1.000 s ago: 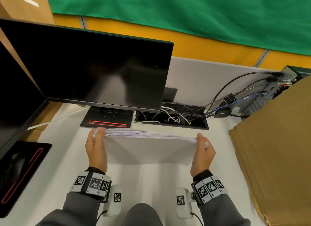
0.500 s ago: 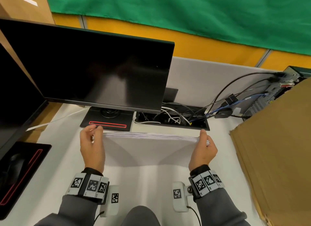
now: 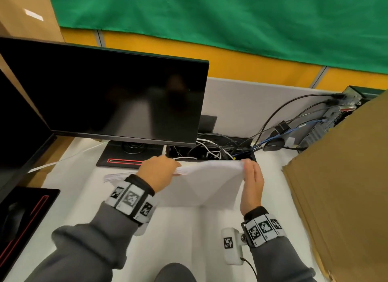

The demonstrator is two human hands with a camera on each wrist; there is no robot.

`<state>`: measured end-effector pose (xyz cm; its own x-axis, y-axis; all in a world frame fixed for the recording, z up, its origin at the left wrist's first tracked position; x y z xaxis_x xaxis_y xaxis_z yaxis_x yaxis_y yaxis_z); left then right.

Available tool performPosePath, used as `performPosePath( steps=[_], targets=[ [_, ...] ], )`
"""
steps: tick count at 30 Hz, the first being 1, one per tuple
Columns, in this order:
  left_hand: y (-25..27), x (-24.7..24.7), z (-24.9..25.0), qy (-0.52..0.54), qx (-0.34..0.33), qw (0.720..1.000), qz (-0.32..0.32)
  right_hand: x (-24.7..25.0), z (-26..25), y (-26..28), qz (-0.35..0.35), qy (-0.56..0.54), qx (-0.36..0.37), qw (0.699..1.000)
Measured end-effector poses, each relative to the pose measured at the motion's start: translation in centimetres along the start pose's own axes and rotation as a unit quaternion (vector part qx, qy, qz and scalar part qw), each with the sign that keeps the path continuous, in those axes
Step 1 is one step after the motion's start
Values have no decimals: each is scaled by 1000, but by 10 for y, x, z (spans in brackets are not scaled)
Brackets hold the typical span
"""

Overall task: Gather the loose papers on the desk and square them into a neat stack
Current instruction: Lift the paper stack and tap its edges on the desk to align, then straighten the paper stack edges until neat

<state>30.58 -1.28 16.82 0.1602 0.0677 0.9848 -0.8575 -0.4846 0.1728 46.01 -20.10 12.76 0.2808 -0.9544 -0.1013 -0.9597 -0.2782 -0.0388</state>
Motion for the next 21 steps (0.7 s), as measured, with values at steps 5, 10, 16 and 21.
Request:
performPosePath(
  steps=[5, 10, 16, 21],
  targets=[
    [37, 3, -84, 398, 72, 910, 87, 0, 41, 11, -150, 28, -71, 986],
    [54, -52, -76, 622, 112, 773, 53, -65, 54, 54, -293, -13, -199, 935],
    [67, 21, -63, 698, 23, 686, 207, -69, -96, 44, -218, -50, 50, 973],
    [79, 62, -58, 709, -46, 638, 296, -61, -144, 59, -233, -102, 114, 960]
  ],
)
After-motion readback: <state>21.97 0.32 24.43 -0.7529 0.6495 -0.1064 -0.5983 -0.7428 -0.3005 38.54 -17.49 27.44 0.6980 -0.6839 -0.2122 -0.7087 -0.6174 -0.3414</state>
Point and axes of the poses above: each hand's wrist, its own y-axis away from the middle knuckle, its own x-axis out of the back of the hand, z = x × y, the point moved 10 cm from there along -y, towards the middle knuckle, and after that the axes turned 2 degrees about -y, right-handed, at the moved point
